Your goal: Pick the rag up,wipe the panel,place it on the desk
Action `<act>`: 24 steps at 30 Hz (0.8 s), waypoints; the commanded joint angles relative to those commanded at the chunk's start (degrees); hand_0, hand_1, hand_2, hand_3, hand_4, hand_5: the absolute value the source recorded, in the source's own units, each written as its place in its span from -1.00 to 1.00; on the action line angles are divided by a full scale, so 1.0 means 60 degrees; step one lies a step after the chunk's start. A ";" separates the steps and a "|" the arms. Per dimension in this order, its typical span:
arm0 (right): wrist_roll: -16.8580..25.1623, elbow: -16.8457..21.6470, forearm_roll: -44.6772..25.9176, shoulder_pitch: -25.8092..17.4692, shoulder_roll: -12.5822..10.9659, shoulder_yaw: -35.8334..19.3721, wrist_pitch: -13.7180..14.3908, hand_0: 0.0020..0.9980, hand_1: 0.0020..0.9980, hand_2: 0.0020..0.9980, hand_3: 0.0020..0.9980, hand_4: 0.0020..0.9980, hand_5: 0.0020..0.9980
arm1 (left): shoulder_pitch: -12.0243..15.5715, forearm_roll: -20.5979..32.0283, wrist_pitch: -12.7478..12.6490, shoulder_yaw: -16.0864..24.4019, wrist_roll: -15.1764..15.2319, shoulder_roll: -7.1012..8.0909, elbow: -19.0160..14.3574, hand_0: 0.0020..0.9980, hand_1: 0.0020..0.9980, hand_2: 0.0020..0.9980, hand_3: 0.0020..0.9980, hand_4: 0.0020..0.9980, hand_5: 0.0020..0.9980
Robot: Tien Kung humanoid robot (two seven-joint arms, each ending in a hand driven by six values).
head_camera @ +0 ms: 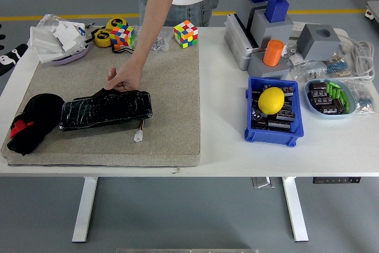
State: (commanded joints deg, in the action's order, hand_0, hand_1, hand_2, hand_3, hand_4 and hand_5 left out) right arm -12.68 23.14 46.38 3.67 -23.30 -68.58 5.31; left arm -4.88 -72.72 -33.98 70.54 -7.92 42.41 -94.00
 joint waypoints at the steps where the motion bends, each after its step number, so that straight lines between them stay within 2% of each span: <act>1: 0.0001 -0.0005 -0.0002 -0.0001 0.0005 -0.0004 -0.0001 0.52 0.23 0.39 0.20 0.95 0.19 | 0.0002 -0.0011 0.0015 -0.0003 -0.0014 -0.0012 0.0004 -0.17 0.22 0.39 0.49 0.83 -0.12; 6: -0.0003 -0.0001 -0.0001 -0.0008 -0.0001 -0.0016 -0.0009 0.52 0.23 0.39 0.20 0.95 0.19 | -0.0009 -0.0134 0.0057 -0.0023 -0.0076 -0.0088 0.0060 -0.17 0.22 0.39 0.49 0.83 -0.12; 24: 0.0007 0.0022 0.0005 -0.0025 -0.0003 -0.0020 -0.0005 0.52 0.22 0.39 0.20 0.95 0.19 | -0.0130 -0.0038 -0.0020 -0.0079 0.0306 -0.0155 0.0377 -0.16 0.23 0.39 0.47 0.81 -0.14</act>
State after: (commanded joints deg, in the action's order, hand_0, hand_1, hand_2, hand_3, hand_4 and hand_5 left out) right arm -12.63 23.27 46.41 3.51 -23.32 -68.70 5.28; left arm -5.67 -72.95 -34.10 70.07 -6.09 41.48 -91.74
